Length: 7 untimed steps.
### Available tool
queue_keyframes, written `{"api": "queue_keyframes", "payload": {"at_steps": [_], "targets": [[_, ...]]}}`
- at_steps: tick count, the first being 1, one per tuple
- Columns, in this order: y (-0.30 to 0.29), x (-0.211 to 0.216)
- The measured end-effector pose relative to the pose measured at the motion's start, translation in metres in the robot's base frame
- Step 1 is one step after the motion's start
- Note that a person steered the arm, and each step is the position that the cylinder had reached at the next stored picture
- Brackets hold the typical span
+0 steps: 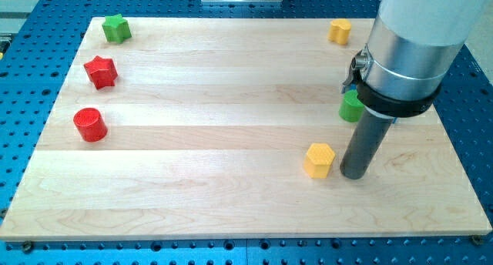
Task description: Move the hexagon to the bottom right of the red circle
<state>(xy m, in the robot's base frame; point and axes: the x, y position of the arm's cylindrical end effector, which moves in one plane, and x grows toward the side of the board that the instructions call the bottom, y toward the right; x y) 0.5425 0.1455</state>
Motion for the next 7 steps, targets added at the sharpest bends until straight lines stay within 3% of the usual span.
{"api": "queue_keyframes", "payload": {"at_steps": [2, 3, 4, 6, 7], "targets": [[-0.005, 0.001], [-0.034, -0.012], [-0.098, -0.017], [-0.293, -0.018], [-0.293, -0.001]]}}
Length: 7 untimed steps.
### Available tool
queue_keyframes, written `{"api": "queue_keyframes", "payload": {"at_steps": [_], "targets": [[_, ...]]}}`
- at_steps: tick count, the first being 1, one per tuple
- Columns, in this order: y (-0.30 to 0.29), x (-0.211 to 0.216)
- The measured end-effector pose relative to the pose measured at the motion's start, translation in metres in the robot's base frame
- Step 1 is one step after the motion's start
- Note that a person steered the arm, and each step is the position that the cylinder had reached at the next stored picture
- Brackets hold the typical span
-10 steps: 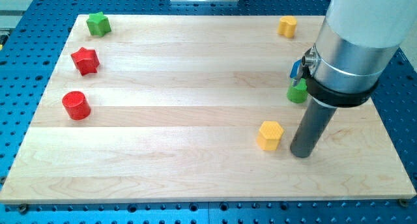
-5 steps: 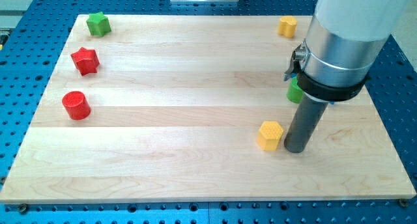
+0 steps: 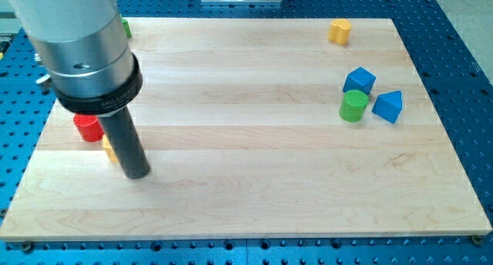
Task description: Move the hexagon to the bottom right of the red circle
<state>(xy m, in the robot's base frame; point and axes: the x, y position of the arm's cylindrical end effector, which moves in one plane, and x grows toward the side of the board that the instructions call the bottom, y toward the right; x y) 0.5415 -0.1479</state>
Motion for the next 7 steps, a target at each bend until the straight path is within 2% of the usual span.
{"api": "queue_keyframes", "payload": {"at_steps": [2, 3, 4, 5, 6, 7], "targets": [[0.0, -0.028], [0.039, -0.099], [0.056, -0.147], [0.094, -0.178], [0.128, -0.198], [0.109, -0.203]]}}
